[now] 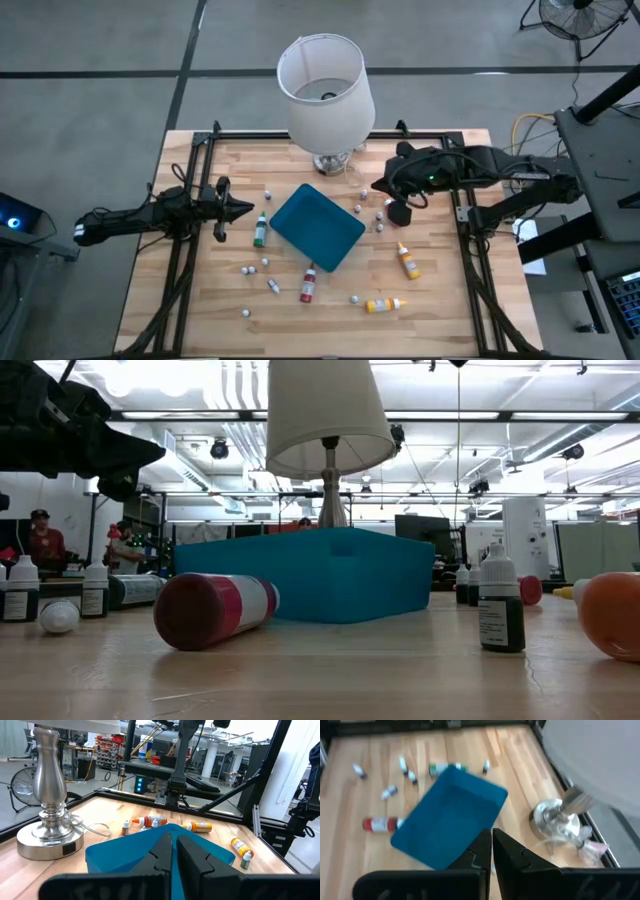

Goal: Pick & Place food coloring
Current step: Put the small red food coloring bottle into the blue container

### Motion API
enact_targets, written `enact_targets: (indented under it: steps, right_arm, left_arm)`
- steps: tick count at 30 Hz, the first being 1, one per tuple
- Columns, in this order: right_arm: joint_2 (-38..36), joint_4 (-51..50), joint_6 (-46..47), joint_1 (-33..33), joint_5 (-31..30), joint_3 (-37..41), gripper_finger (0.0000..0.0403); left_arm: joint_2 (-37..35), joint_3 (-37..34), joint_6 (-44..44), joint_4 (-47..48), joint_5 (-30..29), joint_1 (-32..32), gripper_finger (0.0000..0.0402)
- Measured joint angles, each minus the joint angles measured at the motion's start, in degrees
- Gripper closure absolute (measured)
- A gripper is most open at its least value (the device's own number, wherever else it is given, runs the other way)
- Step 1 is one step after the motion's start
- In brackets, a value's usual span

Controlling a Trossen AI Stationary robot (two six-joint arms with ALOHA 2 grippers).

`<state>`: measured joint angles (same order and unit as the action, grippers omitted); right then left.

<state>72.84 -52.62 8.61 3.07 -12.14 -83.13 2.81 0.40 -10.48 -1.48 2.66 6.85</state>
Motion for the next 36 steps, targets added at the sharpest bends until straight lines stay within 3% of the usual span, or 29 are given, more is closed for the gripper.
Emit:
enact_targets:
  steps: [22,26,36]
  right_arm:
    - [3.2,-18.0,-1.5,0.4,7.7,0.0,0.0386]
    - [4.1,-17.6,-2.9,0.4,11.5,0.0,0.0358]
    - [6.3,-17.3,-6.2,0.4,11.6,0.1,0.0257]
  left_arm:
    - [0.0,0.0,0.0,0.1,0.0,0.0,0.0402]
    - [0.0,0.0,0.0,0.1,0.0,0.0,0.0402]
    - [0.0,0.0,0.0,0.1,0.0,0.0,0.0402]
